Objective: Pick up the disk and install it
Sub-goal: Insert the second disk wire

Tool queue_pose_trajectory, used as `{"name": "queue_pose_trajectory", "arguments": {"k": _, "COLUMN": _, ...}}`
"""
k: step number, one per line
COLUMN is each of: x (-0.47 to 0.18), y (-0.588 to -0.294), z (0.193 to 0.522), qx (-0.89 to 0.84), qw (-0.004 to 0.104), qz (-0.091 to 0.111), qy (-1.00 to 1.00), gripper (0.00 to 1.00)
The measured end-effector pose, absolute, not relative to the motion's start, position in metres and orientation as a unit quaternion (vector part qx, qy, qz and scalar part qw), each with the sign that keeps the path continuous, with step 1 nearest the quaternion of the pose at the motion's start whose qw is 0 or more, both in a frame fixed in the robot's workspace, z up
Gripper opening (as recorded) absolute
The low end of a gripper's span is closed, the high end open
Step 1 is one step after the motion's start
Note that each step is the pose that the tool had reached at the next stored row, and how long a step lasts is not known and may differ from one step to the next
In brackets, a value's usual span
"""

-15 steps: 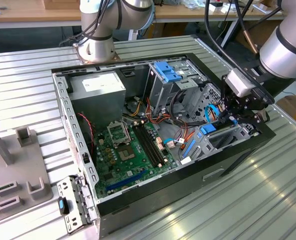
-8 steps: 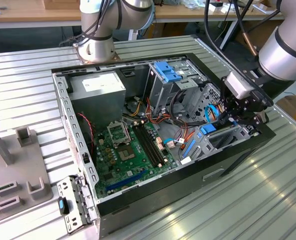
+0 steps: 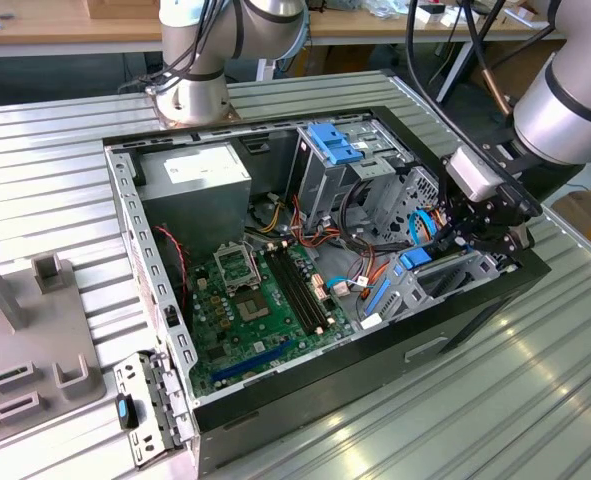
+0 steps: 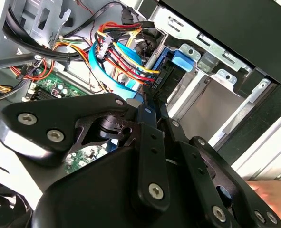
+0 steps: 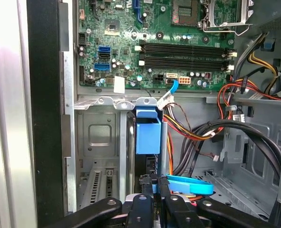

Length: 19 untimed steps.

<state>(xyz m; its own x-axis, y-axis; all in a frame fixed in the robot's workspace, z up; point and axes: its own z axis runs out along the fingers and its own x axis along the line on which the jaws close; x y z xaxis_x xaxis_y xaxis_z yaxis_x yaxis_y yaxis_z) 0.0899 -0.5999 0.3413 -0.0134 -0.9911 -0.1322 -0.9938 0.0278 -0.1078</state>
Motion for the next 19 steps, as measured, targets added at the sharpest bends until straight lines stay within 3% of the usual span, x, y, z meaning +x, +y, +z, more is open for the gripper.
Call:
{"name": "queue_pose_trajectory", "arguments": {"k": 3, "x": 0.090, "y": -0.600, "z": 0.341, "qx": -0.697, "qw": 0.085, "qz": 0.008, "qy": 0.712, "gripper": 0.17}}
{"name": "queue_pose_trajectory", "arguments": {"k": 4, "x": 0.090, "y": -0.600, "z": 0.341, "qx": -0.697, "qw": 0.085, "qz": 0.008, "qy": 0.712, "gripper": 0.23}}
{"name": "queue_pose_trajectory", "arguments": {"k": 5, "x": 0.090, "y": -0.600, "z": 0.341, "qx": -0.697, "qw": 0.085, "qz": 0.008, "qy": 0.712, "gripper": 0.36}}
{"name": "queue_pose_trajectory", "arguments": {"k": 19, "x": 0.090, "y": -0.600, "z": 0.390, "qx": -0.697, "qw": 0.087, "qz": 0.007, "qy": 0.712, "gripper": 0.36}}
